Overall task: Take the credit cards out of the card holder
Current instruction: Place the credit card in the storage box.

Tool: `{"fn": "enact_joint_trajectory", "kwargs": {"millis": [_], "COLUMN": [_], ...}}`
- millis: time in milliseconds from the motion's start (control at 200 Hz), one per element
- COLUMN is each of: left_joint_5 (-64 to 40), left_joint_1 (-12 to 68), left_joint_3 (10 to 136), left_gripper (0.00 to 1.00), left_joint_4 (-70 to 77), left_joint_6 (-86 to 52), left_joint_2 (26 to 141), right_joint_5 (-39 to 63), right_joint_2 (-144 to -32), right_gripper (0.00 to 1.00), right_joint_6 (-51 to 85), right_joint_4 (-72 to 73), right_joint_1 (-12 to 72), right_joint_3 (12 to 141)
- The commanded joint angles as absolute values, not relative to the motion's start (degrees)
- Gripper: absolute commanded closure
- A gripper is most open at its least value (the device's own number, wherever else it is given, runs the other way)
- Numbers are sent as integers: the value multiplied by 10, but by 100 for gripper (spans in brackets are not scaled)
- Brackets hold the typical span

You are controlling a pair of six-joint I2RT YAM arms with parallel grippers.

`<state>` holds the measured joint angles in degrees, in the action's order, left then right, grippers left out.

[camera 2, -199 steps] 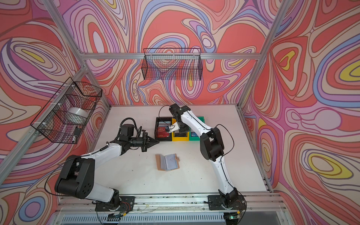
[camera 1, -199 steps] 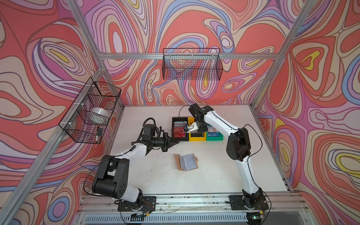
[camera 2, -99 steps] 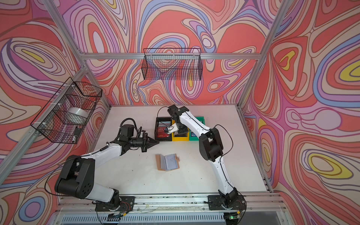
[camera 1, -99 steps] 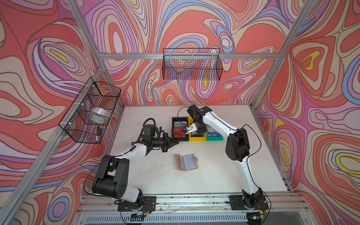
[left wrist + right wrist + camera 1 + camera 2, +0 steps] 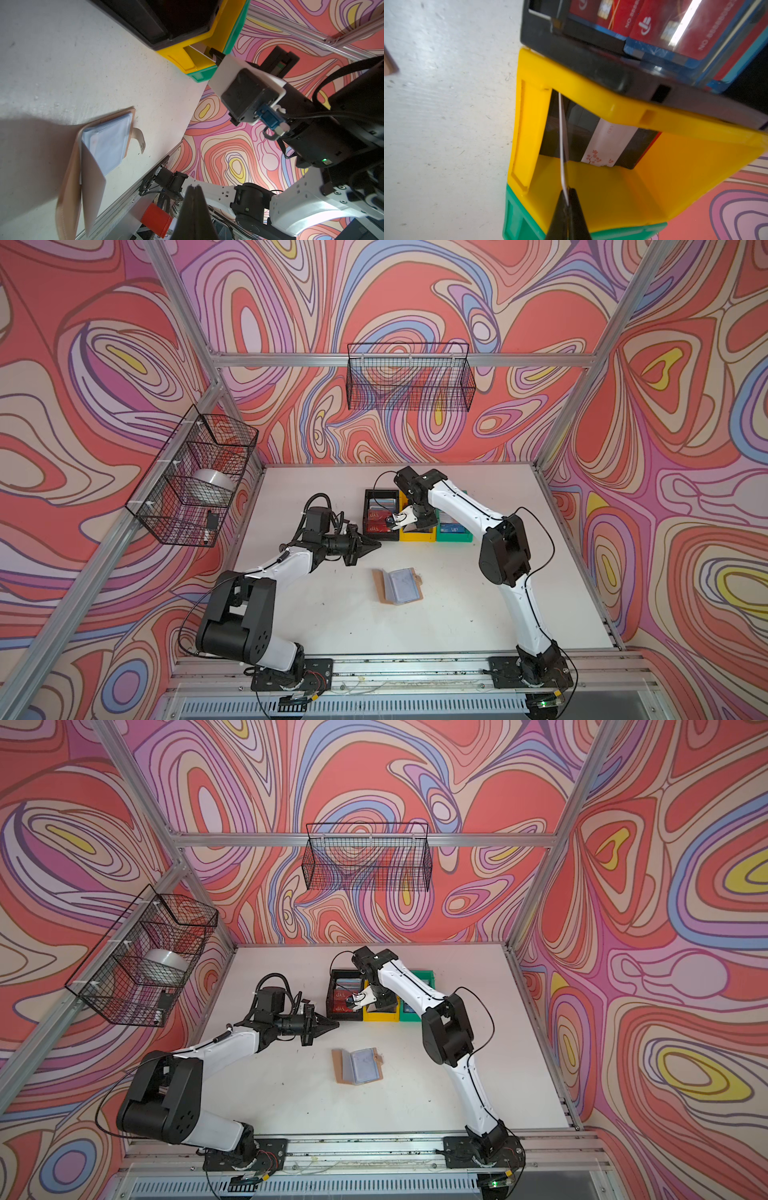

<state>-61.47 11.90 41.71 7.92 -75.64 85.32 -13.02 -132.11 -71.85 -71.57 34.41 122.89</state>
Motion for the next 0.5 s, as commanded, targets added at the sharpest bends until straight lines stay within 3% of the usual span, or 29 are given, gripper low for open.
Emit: {"fn": "enact_joint_trajectory", "kwargs": {"millis": [0, 496], "left_joint_5": [-615, -617], "left_joint_1": [114, 114], "left_joint_3": [413, 419], "left_gripper": [100, 100], "left_joint_4": [86, 76], "left_joint_6": [-758, -754], "left_joint_2": [848, 848], "right_joint_5": [-148, -179], "right_joint_2": [-1300, -1290], "right_gripper": [100, 100], "right_joint_6": [-711, -714], "right_joint_4": [-716, -698], "right_joint_1": [352, 352], "right_joint_3": [1235, 1204]}}
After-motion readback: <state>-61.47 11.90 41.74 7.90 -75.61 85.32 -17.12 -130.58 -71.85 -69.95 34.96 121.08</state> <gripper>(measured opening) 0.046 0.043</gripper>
